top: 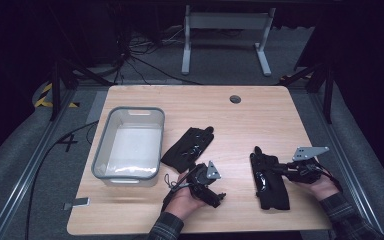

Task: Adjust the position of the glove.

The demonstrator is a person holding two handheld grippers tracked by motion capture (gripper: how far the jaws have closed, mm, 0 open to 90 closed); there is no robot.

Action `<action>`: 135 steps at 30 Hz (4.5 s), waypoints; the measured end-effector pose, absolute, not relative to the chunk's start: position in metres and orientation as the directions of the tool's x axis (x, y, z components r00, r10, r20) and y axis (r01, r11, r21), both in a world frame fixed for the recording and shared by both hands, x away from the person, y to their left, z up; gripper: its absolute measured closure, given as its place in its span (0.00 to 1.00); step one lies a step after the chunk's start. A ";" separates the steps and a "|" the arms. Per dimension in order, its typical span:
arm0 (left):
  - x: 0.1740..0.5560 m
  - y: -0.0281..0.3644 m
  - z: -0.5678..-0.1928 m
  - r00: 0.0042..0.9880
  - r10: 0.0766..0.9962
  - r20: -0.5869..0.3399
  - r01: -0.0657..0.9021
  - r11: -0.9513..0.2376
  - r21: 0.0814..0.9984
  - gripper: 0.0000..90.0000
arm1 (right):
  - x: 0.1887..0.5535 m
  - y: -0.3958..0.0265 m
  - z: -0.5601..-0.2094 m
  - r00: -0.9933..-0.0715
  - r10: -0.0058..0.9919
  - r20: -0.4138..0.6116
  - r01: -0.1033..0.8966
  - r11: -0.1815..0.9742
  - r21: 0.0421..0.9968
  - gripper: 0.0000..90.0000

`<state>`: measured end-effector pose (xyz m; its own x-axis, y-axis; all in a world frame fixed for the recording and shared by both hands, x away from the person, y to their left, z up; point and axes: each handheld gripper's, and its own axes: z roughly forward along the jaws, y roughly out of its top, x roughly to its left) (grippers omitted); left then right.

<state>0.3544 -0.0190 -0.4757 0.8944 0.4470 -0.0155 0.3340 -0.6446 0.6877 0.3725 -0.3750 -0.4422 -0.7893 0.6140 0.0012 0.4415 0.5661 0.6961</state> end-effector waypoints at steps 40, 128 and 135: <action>0.364 -0.009 -0.452 0.836 0.546 -0.052 0.423 -0.582 0.695 0.56 | 0.359 -0.429 -0.466 -0.635 0.773 -0.023 0.516 0.445 0.732 0.15; 0.411 0.000 -0.438 0.688 0.719 -0.098 0.587 -0.473 0.657 1.00 | 0.359 -0.428 -0.466 -0.642 0.767 -0.023 0.514 0.452 0.729 0.14; 0.411 -0.005 -0.448 0.704 0.704 -0.095 0.599 -0.516 0.612 1.00 | 0.359 -0.428 -0.466 -0.642 0.767 -0.023 0.514 0.452 0.729 0.14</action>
